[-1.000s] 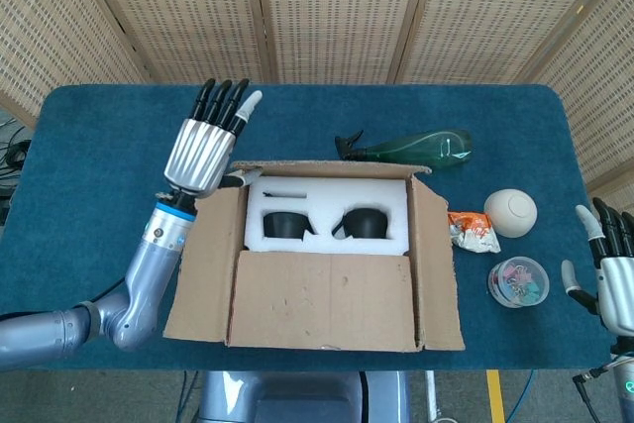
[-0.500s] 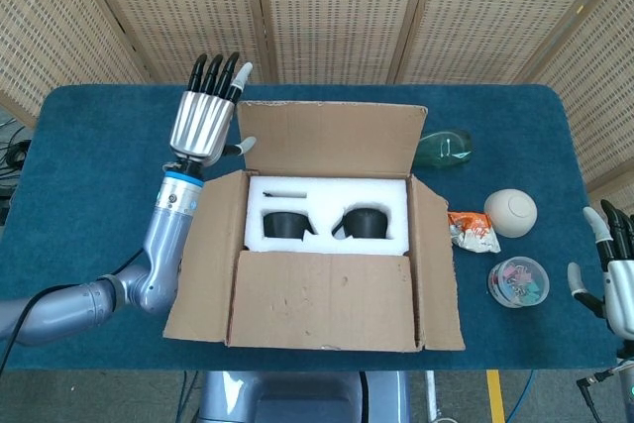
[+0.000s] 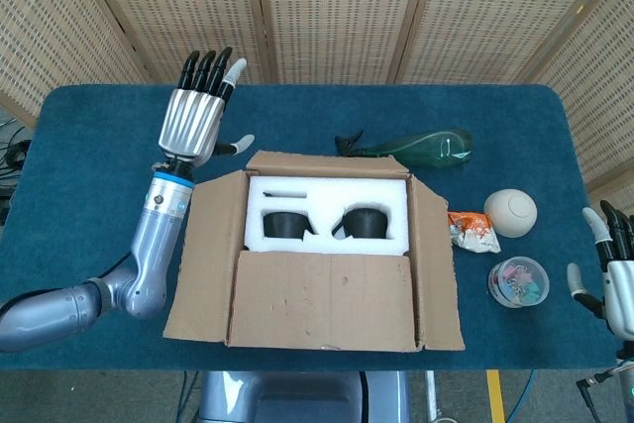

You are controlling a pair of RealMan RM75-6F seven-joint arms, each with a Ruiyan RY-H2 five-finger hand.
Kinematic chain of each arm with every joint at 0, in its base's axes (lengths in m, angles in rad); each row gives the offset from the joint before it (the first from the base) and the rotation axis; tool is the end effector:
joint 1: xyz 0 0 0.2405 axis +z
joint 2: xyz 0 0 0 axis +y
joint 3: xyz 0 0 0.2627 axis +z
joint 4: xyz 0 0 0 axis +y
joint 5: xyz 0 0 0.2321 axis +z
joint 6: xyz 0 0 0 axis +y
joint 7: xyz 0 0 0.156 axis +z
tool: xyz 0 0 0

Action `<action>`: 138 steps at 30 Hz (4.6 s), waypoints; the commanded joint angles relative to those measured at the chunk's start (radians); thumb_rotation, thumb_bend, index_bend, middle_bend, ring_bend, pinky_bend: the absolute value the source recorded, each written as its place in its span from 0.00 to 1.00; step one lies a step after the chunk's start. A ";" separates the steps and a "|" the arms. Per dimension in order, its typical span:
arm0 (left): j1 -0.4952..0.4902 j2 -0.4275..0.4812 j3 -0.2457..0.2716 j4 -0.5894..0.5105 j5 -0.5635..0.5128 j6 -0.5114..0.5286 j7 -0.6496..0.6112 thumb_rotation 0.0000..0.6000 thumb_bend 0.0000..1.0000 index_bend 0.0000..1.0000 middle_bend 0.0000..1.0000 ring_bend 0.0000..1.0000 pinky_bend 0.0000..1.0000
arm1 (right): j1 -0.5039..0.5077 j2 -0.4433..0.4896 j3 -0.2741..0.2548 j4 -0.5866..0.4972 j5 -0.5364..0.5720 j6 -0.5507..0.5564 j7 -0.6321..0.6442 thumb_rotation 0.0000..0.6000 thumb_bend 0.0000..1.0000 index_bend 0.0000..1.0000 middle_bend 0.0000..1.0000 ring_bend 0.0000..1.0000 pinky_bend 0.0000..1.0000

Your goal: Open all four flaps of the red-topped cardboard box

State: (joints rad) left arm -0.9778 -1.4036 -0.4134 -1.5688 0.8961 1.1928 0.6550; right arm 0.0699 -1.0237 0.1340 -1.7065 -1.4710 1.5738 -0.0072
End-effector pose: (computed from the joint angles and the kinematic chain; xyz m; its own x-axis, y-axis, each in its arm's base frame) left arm -0.0330 0.4426 0.0828 0.4649 -0.2212 0.8573 0.8136 -0.2752 -0.5122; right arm -0.3057 -0.2066 0.1906 0.3915 0.1625 0.9057 -0.9189 0.0176 0.3941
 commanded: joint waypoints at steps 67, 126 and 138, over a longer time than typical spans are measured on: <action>0.132 0.165 0.287 -0.439 0.159 -0.302 -0.271 0.14 0.13 0.42 0.00 0.00 0.00 | -0.034 -0.008 0.005 0.032 0.005 0.026 0.050 1.00 0.52 0.03 0.01 0.00 0.00; -0.049 0.557 0.711 -0.205 1.502 0.040 -2.533 0.12 0.16 0.31 0.00 0.00 0.00 | -0.014 -0.005 0.012 -0.021 0.001 0.005 -0.019 1.00 0.52 0.02 0.01 0.00 0.00; 0.071 0.653 0.730 -0.258 1.312 -0.018 -2.049 0.14 0.17 0.31 0.00 0.00 0.00 | -0.012 -0.011 0.007 -0.016 0.007 -0.009 -0.016 1.00 0.52 0.03 0.01 0.00 0.00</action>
State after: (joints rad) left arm -0.9822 -0.8002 0.3300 -1.7830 2.3267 1.2236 -1.6261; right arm 0.0578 -1.0339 0.1415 -1.7235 -1.4653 1.5654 -0.0242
